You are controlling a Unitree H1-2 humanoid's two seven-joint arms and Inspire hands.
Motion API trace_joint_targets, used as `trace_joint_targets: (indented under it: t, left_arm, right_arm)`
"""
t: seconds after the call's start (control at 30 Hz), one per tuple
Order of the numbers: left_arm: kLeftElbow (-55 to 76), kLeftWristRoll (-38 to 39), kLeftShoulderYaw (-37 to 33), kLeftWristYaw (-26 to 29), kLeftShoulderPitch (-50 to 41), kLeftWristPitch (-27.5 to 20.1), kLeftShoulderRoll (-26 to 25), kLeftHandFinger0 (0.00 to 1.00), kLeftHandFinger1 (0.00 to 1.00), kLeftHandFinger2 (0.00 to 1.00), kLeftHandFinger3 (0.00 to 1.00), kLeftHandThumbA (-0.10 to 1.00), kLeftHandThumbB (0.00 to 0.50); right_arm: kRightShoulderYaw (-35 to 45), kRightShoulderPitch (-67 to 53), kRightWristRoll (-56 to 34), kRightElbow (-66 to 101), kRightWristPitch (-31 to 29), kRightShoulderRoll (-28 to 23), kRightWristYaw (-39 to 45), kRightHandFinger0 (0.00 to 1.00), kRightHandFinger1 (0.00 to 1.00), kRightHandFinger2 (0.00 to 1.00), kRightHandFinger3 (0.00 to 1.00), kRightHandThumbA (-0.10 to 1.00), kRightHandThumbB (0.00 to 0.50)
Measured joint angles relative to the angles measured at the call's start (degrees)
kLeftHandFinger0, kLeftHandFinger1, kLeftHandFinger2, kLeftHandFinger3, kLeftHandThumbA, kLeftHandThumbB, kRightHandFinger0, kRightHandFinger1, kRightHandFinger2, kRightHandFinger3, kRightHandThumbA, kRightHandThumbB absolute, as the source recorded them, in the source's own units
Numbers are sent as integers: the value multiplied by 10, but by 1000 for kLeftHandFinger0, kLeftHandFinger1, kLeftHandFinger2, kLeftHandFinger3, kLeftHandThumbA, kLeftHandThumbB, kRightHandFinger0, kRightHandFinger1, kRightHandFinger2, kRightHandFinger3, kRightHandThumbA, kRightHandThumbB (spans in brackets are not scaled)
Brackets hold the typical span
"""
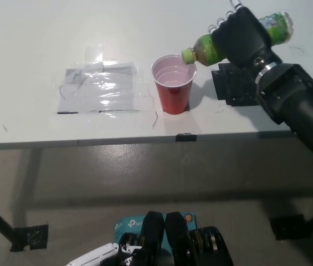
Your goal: The robot uses its right hand to pick up a bottle kept in the middle of the desk and tilt it into a cup kept next to it to pour water out
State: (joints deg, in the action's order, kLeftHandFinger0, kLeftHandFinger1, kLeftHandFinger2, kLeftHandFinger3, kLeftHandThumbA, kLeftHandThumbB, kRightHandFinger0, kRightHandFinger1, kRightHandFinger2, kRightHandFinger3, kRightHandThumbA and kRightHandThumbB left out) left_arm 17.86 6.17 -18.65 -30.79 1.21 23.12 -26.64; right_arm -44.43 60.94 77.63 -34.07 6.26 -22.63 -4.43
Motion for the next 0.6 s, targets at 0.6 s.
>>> trace_joint_targets:
  t: [0.6]
  left_arm:
    - [0, 0, 0, 0, 0, 0, 0, 1000, 1000, 1000, 1000, 401, 500]
  right_arm:
    - [-21, 11, 36, -19, -19, -14, -40, 845, 73, 0, 30, 152, 141]
